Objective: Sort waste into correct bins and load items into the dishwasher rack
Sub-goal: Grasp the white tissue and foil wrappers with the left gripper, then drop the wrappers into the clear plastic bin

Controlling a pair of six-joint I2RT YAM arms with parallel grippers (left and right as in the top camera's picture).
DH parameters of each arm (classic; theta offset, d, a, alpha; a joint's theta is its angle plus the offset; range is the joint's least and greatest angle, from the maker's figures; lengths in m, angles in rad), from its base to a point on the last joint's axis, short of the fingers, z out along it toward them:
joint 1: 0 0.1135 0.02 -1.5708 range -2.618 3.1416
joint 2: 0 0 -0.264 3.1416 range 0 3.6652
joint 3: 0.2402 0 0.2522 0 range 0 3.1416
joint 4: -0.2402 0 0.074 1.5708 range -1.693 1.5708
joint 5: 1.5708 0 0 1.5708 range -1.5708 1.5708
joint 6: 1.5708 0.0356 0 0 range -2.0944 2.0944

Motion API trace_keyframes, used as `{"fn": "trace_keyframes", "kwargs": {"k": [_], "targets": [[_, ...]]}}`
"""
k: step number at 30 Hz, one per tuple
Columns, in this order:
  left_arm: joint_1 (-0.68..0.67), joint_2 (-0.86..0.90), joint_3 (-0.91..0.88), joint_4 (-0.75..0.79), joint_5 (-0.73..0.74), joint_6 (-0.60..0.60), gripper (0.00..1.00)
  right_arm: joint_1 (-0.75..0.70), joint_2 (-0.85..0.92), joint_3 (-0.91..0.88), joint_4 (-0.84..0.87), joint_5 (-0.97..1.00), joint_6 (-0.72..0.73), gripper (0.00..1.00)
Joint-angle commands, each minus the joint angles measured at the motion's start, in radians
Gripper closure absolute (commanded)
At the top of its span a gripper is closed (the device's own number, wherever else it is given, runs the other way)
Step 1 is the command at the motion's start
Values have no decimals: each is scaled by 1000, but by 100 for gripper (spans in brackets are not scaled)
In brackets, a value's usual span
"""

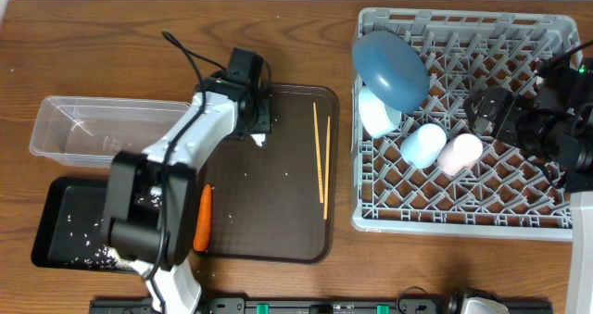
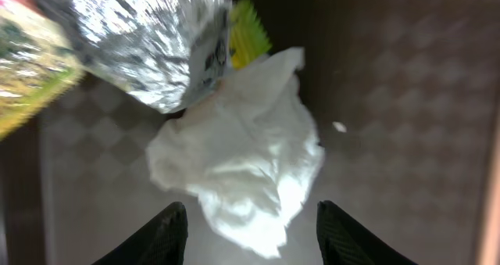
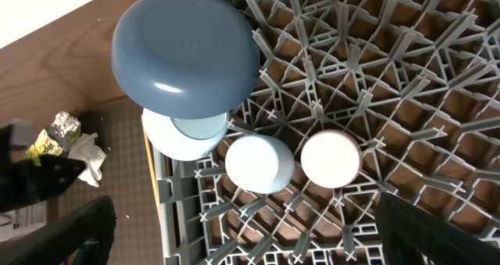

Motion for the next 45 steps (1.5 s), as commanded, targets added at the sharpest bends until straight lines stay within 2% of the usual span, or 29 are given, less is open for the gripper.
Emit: {"fn": "trace_keyframes", "kwargs": {"k": [1,6,8,10,11,16,20,25,26,29,34,39,40,42,43,45], "targets": [[-2,31,-1,14,-19,13,46,-5,-1,10,-2,-12,-13,1],[-2,70,-1,24,-51,13,46,-5,-1,10,-3,-11,-13,1],[-2,87,-1,20,-56,13,60,-5,-1,10,-3,-11,-13,1],[-2,95,-1,0,-55,13,89,-5,-1,10,-4,-11,-13,2],[-2,89,-1,-21,-53,13,94,-5,-1,10,-6,-11,-13,1],[-2,-13,23,-176,-53,13,93,-5,-1,10,-10,-11,-13,1],[-1,-184,43,-291,-68,13,94,-5,-1,10,-6,-11,-13,1],[27,-393,43,-311,-224,12,94,-5,-1,10,-2,-11,-13,1],[51,-442,43,-314,-297,8,94,-5,-1,10,0,-11,-12,1],[109,-480,43,-331,-397,-40,94,-5,-1,10,1,-11,-11,1],[246,-433,28,-334,-397,-54,94,-5,-1,10,1,-12,-9,1],[326,-315,26,-292,-366,-66,89,-5,-1,10,1,-15,-9,1],[330,-305,26,-287,-337,-66,83,-5,-1,10,1,-15,-9,1],[331,-302,27,-276,-267,-66,54,-5,-1,10,1,-15,-9,1],[329,-304,30,-270,-243,-66,45,-5,-1,10,1,-15,-9,1],[317,-310,41,-251,-209,-66,38,-5,-1,10,2,-15,-9,1]]}}
